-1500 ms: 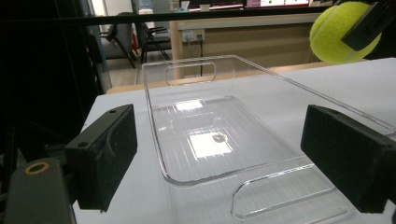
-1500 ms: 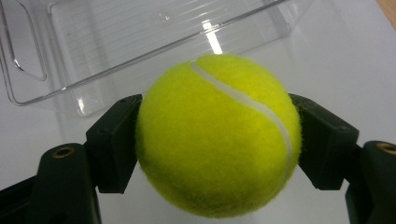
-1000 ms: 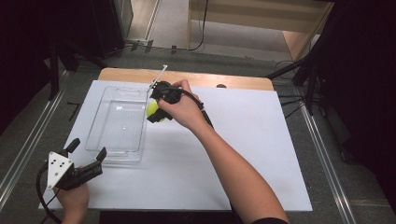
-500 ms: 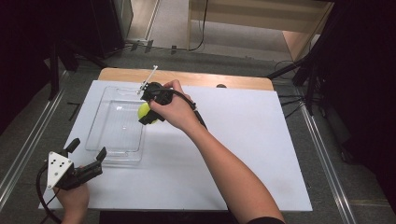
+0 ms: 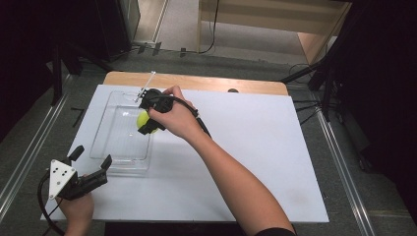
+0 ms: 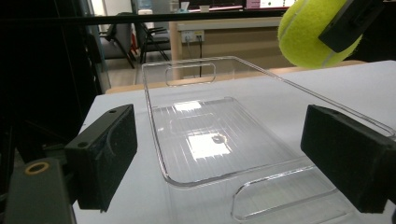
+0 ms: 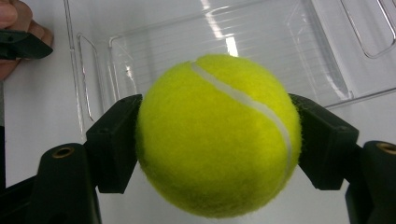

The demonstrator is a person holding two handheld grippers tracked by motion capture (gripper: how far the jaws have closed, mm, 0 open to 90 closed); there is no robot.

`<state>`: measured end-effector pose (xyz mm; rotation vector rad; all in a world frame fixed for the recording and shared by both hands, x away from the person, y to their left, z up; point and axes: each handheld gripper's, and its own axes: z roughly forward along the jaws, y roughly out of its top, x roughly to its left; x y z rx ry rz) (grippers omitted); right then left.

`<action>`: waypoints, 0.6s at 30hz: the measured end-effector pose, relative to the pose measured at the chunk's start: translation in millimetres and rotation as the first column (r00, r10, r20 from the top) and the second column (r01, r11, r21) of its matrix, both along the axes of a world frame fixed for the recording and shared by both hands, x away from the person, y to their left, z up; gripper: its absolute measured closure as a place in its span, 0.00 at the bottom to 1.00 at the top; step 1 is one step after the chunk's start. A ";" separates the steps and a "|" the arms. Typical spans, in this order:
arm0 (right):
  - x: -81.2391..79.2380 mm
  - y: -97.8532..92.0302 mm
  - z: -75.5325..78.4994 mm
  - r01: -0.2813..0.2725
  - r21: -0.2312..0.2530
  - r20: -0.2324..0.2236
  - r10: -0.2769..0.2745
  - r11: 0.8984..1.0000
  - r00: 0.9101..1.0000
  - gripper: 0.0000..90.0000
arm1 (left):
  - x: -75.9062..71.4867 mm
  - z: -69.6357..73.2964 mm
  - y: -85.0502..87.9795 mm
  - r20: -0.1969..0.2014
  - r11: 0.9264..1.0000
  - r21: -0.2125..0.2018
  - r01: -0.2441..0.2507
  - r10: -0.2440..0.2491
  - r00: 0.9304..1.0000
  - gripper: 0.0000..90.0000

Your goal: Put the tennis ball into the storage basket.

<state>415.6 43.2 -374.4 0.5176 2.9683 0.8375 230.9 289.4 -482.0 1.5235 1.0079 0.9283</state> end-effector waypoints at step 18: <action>-6.9 27.4 -11.3 -0.053 -0.007 -0.016 0.053 0.999 0.998 0.26 | 0.0 0.2 0.1 -0.001 1.000 -0.003 0.000 0.000 1.000 0.13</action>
